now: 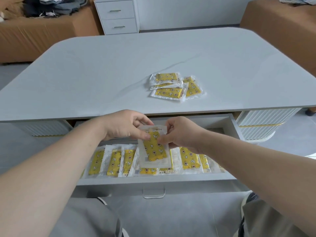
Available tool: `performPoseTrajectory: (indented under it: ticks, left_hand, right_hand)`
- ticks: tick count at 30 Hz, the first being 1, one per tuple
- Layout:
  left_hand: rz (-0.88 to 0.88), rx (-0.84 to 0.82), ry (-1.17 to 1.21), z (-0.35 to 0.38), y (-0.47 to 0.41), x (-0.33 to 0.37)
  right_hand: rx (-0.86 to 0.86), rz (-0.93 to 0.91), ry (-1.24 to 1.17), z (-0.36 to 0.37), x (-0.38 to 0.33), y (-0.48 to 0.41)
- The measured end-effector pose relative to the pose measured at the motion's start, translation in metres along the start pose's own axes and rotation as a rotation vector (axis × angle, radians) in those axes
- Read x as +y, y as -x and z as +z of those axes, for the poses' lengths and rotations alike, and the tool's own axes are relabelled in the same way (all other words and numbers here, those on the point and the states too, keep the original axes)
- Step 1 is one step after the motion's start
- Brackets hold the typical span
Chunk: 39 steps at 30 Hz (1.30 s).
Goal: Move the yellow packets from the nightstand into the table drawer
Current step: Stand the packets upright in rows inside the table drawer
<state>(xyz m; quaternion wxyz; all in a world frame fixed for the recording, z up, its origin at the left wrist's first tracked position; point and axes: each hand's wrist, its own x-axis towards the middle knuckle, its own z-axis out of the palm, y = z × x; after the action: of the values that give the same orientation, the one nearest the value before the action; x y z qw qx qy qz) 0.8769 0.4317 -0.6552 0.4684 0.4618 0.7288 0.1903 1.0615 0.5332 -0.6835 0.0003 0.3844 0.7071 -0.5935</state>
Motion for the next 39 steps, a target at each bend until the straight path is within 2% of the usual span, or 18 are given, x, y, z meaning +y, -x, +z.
performPoseTrajectory:
  ticks: [4,9,14,16,23,25,28,30,32,34,36,39]
  left_hand:
    - [-0.051,0.016,-0.087,0.001,-0.006,-0.01]
    - [-0.222,0.025,-0.331,-0.001,-0.016,-0.042]
    - [-0.254,0.082,-0.611,0.016,-0.025,-0.066]
    - [-0.253,0.116,-0.652,0.021,-0.026,-0.069]
    - [-0.303,0.102,-0.832,0.024,-0.021,-0.046]
    - [-0.265,0.109,-0.836,0.023,-0.019,-0.022]
    - [-0.108,0.233,-0.603,0.018,-0.016,0.017]
    - [0.024,0.407,-0.478,0.017,-0.015,0.037]
    - [0.14,0.628,-0.495,0.019,-0.023,0.047]
    - [0.225,0.756,-0.513,0.022,-0.037,0.052]
    - [0.247,0.759,-0.553,0.022,-0.056,0.053]
    - [0.207,0.662,-0.636,0.019,-0.08,0.053]
  right_hand:
    - [-0.044,0.01,-0.047,0.017,0.001,-0.002]
    - [0.018,-0.1,0.32,0.012,0.002,-0.006]
    - [0.08,-0.185,0.452,0.004,0.0,-0.009]
    - [0.126,-0.231,0.507,0.003,-0.002,-0.009]
    - [0.291,-0.334,0.501,-0.006,-0.011,-0.009]
    - [0.373,-0.329,0.483,-0.012,-0.015,-0.01]
    - [0.522,-0.332,0.497,-0.028,-0.019,-0.018]
    - [0.59,-0.323,0.579,-0.042,-0.018,-0.025]
    - [0.606,-0.272,0.719,-0.053,-0.015,-0.031]
    - [0.591,-0.217,0.796,-0.06,-0.011,-0.035]
    - [0.552,-0.202,0.838,-0.065,-0.008,-0.04]
    - [0.459,-0.158,0.907,-0.071,-0.005,-0.046]
